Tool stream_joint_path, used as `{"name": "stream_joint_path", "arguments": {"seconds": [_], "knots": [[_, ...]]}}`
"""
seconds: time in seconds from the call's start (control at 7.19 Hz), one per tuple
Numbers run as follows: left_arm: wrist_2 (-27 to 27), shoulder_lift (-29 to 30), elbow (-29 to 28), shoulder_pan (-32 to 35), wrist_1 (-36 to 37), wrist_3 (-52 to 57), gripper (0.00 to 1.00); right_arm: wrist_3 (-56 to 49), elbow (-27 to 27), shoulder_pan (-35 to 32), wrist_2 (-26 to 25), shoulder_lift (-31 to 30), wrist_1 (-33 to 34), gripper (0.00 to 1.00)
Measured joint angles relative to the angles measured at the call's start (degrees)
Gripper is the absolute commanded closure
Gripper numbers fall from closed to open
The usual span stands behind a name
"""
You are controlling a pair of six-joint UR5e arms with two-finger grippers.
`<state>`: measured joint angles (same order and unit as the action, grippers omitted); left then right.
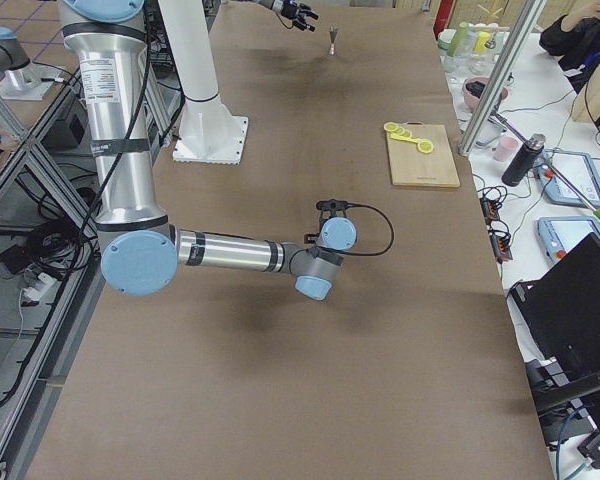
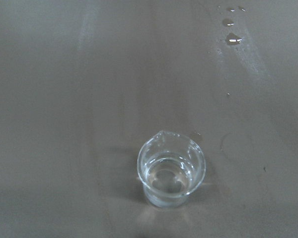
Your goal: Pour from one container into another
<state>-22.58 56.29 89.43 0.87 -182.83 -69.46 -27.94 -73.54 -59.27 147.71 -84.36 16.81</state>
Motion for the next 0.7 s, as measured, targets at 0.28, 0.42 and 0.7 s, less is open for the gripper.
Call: {"name": "stream_joint_path", "arguments": {"seconds": [0.28, 0.42, 0.7], "knots": [[6.94, 1.86, -3.38, -4.33, 0.46, -6.67, 0.02, 0.27, 0.25, 1.20, -0.78, 0.43, 0.06, 0.02], [13.26, 3.09, -5.94, -7.67, 2.09, -10.47, 0.02, 0.69, 0.42, 1.75, -1.39, 0.88, 0.06, 0.03], [18.49, 5.38, -8.88, -10.12, 10.44, -19.67, 0.02, 1.03, 0.92, 2.69, -2.58, 1.91, 0.02, 0.04]]}}
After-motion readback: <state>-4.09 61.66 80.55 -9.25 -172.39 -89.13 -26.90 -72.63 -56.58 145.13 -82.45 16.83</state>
